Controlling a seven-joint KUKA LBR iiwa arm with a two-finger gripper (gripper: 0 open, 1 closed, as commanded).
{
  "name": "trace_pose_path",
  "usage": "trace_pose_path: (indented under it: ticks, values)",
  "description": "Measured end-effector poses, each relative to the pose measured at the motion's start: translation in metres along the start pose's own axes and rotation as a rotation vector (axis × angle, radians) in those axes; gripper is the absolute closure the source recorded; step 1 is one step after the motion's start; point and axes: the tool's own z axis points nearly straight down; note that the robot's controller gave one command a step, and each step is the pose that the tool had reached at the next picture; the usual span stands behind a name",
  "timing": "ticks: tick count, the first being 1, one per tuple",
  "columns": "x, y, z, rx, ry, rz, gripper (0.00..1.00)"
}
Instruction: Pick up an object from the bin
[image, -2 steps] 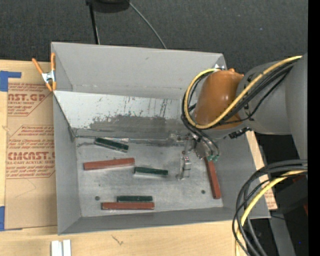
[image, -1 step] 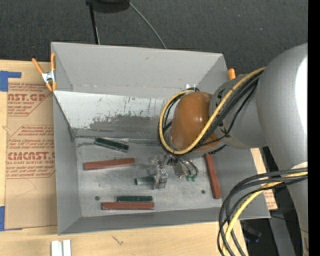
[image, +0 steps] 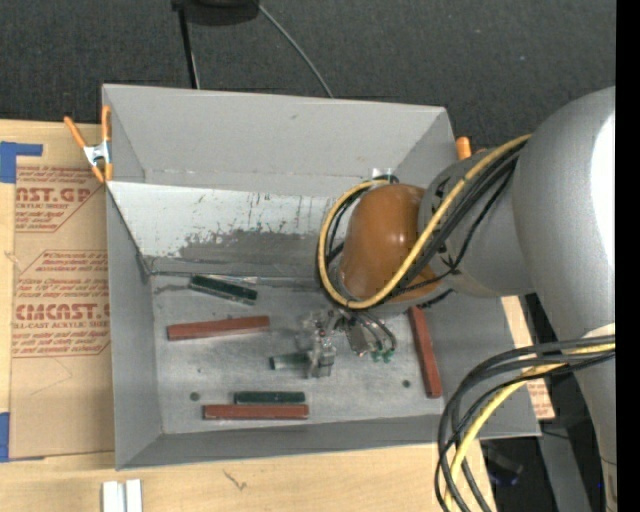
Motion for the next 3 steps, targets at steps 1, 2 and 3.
trace_pose_path:
  ticks: [1, 2, 3]
  values:
    - [-0.008, -0.009, -0.106, 0.002, -0.001, 0.015, 1.0]
    - [-0.008, -0.009, -0.106, 0.002, -0.001, 0.015, 1.0]
    - [-0.004, -0.008, -0.174, 0.002, -0.002, 0.014, 1.0]
